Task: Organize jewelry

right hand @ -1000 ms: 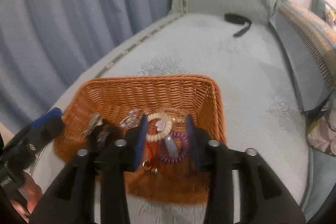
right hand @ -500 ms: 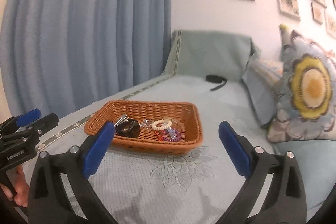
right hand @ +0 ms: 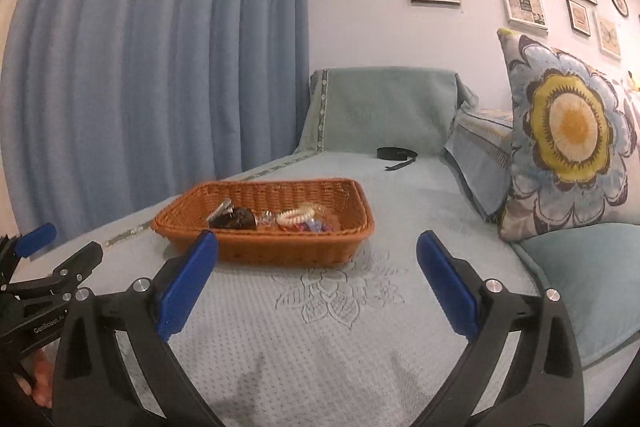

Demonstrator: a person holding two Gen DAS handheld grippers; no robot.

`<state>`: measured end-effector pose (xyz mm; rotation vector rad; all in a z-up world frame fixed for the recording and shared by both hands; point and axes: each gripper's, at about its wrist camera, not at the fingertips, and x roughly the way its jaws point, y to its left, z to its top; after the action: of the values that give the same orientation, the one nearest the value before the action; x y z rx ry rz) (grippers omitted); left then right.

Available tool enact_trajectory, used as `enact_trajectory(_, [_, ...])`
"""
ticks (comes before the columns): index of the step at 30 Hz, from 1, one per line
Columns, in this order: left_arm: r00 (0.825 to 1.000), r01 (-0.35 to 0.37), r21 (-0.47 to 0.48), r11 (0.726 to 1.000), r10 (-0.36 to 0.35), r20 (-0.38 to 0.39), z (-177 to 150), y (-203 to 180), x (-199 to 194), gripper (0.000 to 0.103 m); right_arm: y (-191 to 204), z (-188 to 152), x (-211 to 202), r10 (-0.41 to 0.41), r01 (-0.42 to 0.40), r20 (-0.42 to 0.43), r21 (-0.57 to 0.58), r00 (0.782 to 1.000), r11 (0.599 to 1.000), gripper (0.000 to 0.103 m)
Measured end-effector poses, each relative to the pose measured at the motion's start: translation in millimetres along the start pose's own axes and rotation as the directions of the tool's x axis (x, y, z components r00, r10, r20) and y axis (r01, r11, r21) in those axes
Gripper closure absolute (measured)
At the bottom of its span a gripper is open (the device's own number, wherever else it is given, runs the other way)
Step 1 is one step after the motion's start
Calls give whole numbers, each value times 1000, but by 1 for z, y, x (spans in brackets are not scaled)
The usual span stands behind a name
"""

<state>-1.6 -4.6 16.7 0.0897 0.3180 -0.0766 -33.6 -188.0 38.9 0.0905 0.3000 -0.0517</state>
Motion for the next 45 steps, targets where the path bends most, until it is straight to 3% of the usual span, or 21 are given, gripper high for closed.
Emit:
enact_trajectory(12, [998,-38,-65,997,35,-54,-4,7,14,12,-2,-12,10,23,-22,-36,24,999,999,8])
enact_trajectory(22, [996,-72,-66,995,69,-47,-4,7,10,8,7,-15,13,16,-17,-52,-16,999,1000,8])
enact_trajectory(45, [996,-74,-38,997,72,-47,-5,2,7,8,6,-16,17,25,-25,-76,-4,997,1000,8])
